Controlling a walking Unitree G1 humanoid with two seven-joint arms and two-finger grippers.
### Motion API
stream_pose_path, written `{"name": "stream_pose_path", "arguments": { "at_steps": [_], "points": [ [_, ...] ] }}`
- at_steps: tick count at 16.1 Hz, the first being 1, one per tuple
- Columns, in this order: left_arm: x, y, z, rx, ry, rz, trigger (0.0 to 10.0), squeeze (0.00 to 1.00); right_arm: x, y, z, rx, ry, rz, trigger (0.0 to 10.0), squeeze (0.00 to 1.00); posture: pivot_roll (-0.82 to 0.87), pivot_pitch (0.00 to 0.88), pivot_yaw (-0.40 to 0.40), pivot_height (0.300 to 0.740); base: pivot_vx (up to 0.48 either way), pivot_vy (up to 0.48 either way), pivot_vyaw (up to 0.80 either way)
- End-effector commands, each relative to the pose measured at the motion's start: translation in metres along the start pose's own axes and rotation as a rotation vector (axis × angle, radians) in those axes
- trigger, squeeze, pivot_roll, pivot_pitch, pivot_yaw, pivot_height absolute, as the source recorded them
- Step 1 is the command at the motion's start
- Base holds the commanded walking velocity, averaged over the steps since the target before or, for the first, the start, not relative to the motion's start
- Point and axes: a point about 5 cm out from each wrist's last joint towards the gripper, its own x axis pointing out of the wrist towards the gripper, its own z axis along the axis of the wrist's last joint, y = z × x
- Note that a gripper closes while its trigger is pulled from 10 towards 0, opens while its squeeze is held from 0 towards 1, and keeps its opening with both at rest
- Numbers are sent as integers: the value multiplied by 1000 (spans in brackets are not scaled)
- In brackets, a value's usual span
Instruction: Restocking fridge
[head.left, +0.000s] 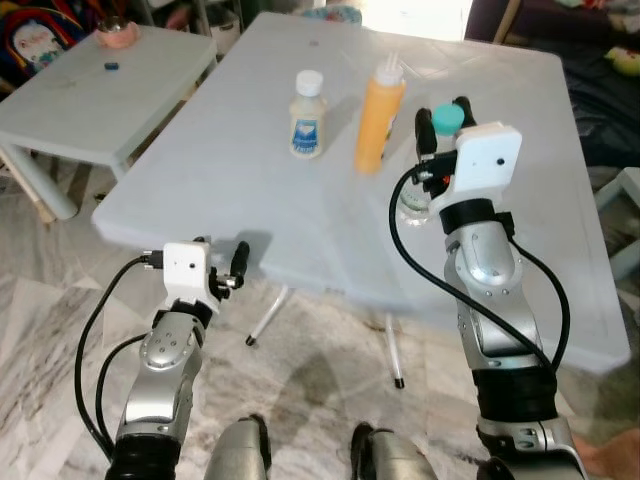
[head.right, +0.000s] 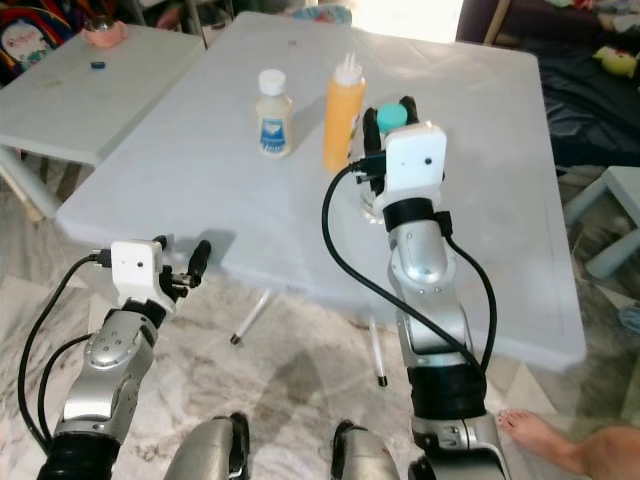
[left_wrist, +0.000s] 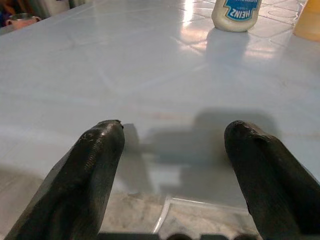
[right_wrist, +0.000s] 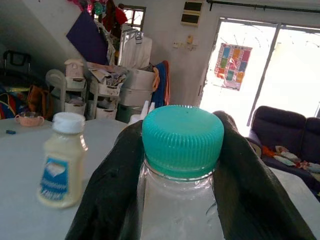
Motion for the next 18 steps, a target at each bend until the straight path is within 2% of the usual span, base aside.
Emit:
{"name": "stream_pose_path", "arguments": {
  "at_steps": [1,4,6,8,12,15,16,18],
  "points": [
    [-2,2,-6,5,27,10,10000,0,-13,2,-31,13,160,11,10000,0,28,97,24,740,-356,0,0],
    [-2,3,-6,10,27,8,10000,0,-12,2,-29,36,140,18,10000,0,27,98,26,740,-374,0,0],
    [0,4,-5,20,26,9,10000,0,-8,7,-16,75,80,38,10000,0,31,97,25,740,-386,0,0],
    [0,4,-6,23,27,11,10000,0,-5,10,-12,89,65,52,10000,0,33,94,24,740,-390,0,0],
    [1,4,-7,34,30,14,10000,0,-1,26,-5,167,52,137,10000,0,40,89,22,740,-398,0,0],
    [0,7,-8,49,39,12,10000,0,-13,37,-24,206,137,203,10000,0,41,88,29,740,-356,0,0],
    [-1,10,-11,81,61,14,10000,0,-20,41,-35,205,187,229,10000,0,41,92,29,740,0,0,0],
    [-11,25,-21,147,108,19,10000,0,-38,40,-54,178,242,281,10000,0,59,106,41,740,0,0,0]
  ]
}}
